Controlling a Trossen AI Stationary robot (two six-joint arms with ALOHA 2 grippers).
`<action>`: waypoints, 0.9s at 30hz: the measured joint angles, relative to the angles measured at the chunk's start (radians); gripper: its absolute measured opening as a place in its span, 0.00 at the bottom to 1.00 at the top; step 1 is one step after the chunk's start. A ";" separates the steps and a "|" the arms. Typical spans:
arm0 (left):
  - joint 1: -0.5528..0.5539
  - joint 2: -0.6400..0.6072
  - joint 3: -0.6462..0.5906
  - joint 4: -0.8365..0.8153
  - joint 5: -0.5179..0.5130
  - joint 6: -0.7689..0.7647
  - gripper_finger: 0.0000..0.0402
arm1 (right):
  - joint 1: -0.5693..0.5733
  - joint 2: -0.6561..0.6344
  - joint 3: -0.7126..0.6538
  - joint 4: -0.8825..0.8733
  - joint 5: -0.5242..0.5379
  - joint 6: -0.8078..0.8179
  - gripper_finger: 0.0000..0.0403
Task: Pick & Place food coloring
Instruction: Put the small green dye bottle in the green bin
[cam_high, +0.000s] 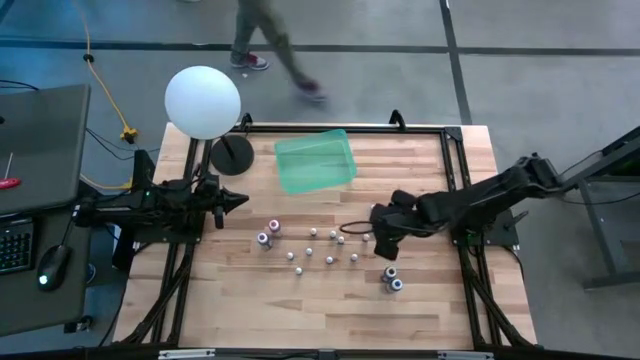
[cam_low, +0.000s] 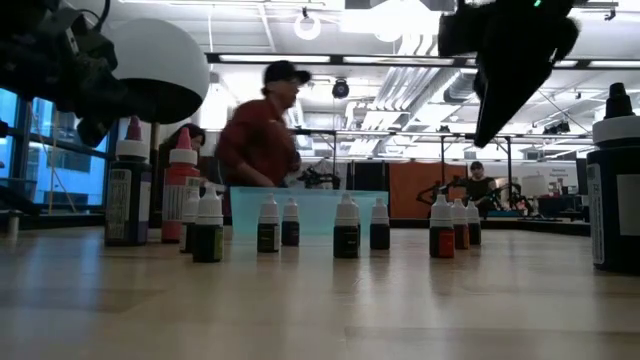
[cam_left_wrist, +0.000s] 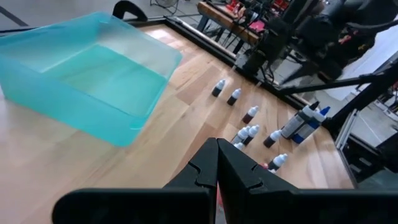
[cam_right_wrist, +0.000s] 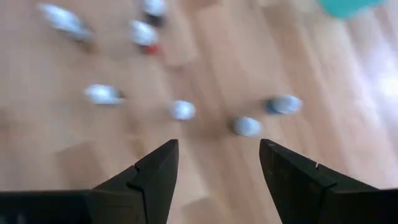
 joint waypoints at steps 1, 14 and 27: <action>0.000 0.000 0.000 -0.009 0.000 0.000 0.00 | -0.009 0.012 0.000 -0.001 0.006 -0.002 0.54; 0.000 0.000 0.000 -0.031 -0.005 0.000 0.00 | -0.095 0.048 0.000 0.022 0.026 0.225 0.54; 0.000 0.000 0.000 -0.076 -0.016 0.000 0.00 | -0.217 -0.152 -0.268 0.171 0.009 0.367 0.54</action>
